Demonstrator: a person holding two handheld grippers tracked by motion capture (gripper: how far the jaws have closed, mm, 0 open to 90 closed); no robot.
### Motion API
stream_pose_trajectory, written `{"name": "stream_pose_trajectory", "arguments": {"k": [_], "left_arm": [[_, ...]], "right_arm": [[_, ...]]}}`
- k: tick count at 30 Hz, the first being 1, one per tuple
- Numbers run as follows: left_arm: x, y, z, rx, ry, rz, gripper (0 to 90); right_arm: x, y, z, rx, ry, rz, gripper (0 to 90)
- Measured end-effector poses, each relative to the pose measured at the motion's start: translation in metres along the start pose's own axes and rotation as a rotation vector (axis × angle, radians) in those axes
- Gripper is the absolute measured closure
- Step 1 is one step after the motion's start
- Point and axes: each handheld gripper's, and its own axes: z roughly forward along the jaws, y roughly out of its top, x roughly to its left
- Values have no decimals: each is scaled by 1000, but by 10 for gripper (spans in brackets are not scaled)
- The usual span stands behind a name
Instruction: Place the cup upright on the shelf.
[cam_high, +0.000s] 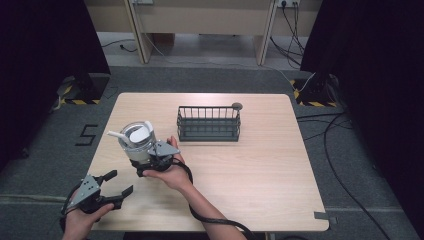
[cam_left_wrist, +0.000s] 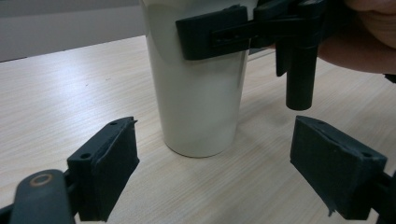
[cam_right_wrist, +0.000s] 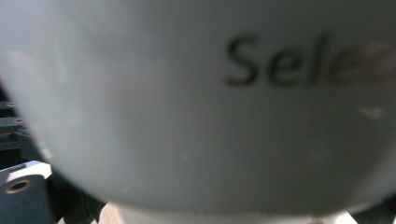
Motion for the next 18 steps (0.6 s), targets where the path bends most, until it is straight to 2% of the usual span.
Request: {"name": "stream_pose_trajectory", "arguments": {"k": [18], "left_arm": [[0,0,0,-3,-2,-2,144]], "right_arm": [[3,2,-2,-1,-49,-20,103]]}}
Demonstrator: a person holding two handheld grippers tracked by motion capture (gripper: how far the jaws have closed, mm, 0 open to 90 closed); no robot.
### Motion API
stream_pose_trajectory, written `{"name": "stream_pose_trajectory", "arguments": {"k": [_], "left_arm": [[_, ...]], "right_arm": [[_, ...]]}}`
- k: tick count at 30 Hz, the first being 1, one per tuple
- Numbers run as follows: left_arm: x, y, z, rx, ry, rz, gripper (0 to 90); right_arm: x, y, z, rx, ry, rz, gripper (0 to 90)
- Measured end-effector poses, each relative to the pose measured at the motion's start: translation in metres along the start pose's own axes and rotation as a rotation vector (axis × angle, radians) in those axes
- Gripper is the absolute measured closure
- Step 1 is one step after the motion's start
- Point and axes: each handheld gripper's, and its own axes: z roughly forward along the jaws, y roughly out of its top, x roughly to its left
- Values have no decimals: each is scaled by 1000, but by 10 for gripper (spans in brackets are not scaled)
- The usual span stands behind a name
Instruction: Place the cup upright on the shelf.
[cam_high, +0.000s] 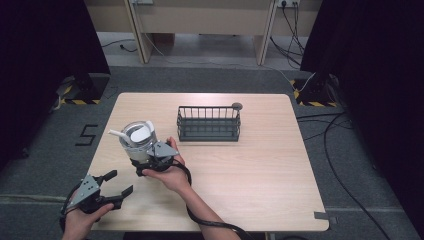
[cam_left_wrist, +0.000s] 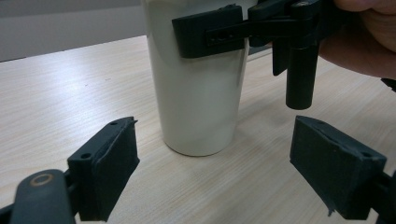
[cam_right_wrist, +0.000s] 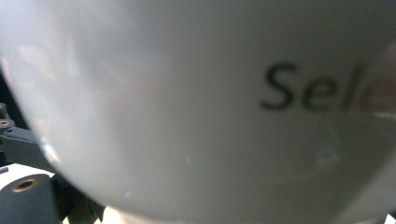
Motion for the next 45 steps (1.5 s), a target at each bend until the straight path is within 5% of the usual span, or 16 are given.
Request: {"name": "stream_pose_trajectory", "arguments": {"k": [45], "left_arm": [[-2,1,3,1,0,-6,146]], "right_arm": [[-43,35,-52,-94,-147,22,105]]}}
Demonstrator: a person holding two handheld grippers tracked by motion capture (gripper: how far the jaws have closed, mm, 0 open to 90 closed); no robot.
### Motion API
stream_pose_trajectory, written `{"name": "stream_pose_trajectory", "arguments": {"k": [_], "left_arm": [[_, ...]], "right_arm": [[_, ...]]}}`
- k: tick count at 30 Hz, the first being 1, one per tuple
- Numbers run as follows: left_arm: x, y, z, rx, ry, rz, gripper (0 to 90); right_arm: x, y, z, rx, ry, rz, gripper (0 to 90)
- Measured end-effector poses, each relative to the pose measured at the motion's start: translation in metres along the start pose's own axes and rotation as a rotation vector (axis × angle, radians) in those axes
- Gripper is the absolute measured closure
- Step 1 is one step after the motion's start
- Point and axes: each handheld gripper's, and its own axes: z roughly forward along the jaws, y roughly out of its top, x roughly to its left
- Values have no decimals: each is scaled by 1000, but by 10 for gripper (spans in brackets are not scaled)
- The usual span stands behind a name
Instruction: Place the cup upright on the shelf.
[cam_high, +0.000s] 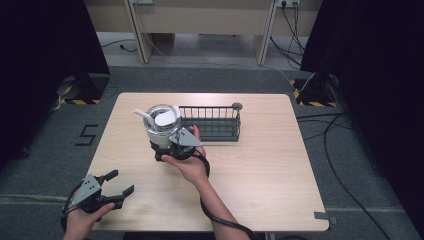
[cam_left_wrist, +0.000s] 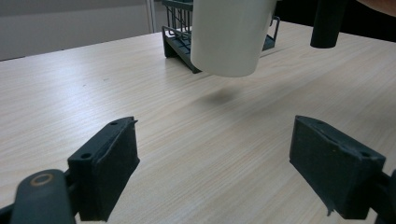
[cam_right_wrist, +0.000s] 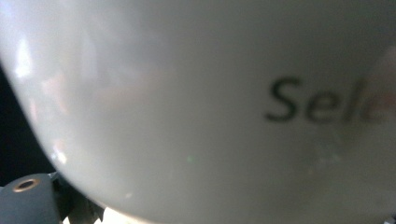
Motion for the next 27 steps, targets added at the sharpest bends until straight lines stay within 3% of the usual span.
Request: {"name": "stream_pose_trajectory", "arguments": {"k": [27], "left_arm": [[0,0,0,-1,3,-2,147]], "right_arm": [[-25,15,-17,-29,-85,12,105]]}}
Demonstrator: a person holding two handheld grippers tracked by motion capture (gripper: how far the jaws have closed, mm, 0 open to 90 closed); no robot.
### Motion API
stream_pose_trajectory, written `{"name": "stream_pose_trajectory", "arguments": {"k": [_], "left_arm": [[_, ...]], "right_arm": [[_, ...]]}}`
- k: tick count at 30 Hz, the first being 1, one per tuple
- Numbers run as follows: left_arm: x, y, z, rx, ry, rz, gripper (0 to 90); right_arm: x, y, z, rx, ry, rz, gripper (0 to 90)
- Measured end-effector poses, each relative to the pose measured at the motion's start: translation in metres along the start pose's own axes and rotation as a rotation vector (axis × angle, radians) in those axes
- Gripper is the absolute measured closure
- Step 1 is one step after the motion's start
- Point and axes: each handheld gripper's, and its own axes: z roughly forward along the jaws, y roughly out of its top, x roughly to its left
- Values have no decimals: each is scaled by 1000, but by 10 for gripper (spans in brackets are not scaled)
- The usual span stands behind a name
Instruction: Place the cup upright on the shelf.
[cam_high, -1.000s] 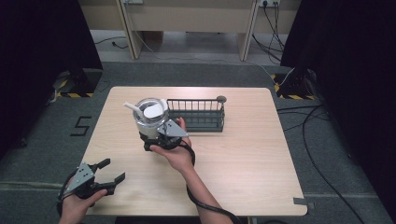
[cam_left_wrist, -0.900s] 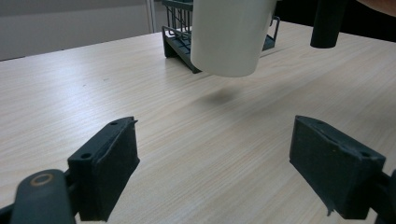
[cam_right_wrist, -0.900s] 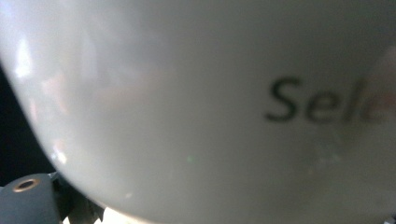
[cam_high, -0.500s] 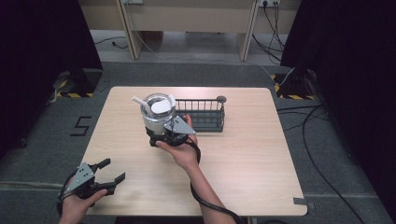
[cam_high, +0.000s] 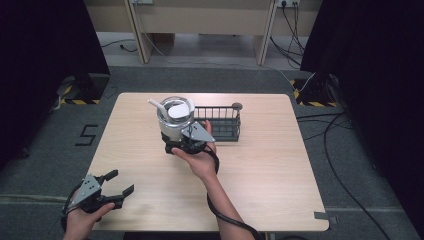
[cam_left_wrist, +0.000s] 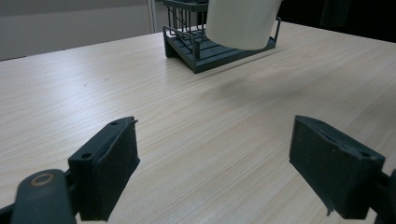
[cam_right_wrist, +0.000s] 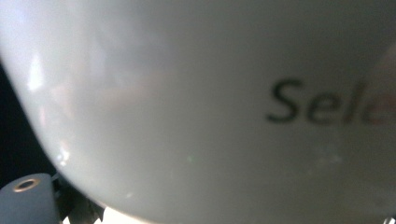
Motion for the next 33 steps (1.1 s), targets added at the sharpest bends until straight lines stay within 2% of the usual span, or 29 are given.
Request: {"name": "stream_pose_trajectory", "arguments": {"k": [33], "left_arm": [[0,0,-1,-5,6,0,150]], "right_arm": [[-25,12,-15,-18,-76,5,105]]}}
